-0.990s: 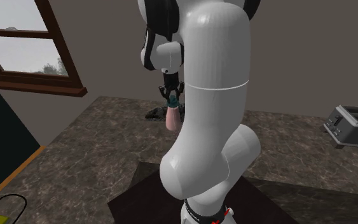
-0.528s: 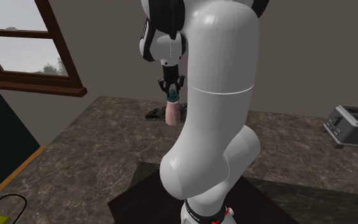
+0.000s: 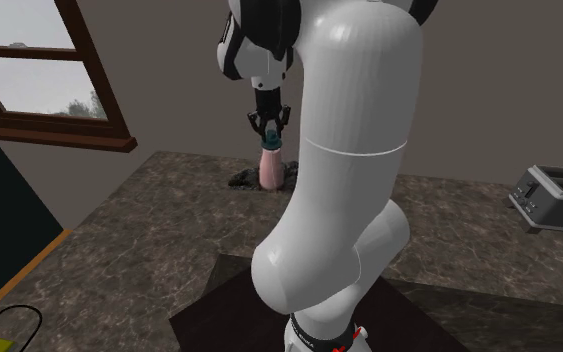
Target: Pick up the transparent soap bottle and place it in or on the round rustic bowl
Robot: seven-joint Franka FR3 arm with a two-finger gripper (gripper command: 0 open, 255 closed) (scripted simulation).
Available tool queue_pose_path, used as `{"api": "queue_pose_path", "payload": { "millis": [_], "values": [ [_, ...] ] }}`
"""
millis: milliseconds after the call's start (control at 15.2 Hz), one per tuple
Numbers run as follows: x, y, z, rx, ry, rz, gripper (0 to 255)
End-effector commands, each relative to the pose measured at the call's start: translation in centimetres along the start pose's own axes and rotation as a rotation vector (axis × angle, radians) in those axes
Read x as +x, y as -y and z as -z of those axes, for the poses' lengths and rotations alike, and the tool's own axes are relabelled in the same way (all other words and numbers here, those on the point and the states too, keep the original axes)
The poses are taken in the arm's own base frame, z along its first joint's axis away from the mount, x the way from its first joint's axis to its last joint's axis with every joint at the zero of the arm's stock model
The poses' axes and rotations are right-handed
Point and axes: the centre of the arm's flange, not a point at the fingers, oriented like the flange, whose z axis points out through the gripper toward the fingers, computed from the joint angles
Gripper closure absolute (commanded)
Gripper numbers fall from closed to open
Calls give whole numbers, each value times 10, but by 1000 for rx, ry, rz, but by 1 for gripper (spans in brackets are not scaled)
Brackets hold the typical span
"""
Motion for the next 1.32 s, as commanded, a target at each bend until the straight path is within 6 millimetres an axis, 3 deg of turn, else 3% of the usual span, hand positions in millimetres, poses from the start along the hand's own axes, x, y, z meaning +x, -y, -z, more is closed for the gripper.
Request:
{"api": "queue_pose_path", "payload": {
  "millis": [0,66,1056,1254],
  "values": [
    [0,0,11,0,0,0,255],
    [0,0,13,0,0,0,255],
    [-117,-144,101,0,0,0,255],
    [-116,-144,85,0,0,0,255]
  ]
}}
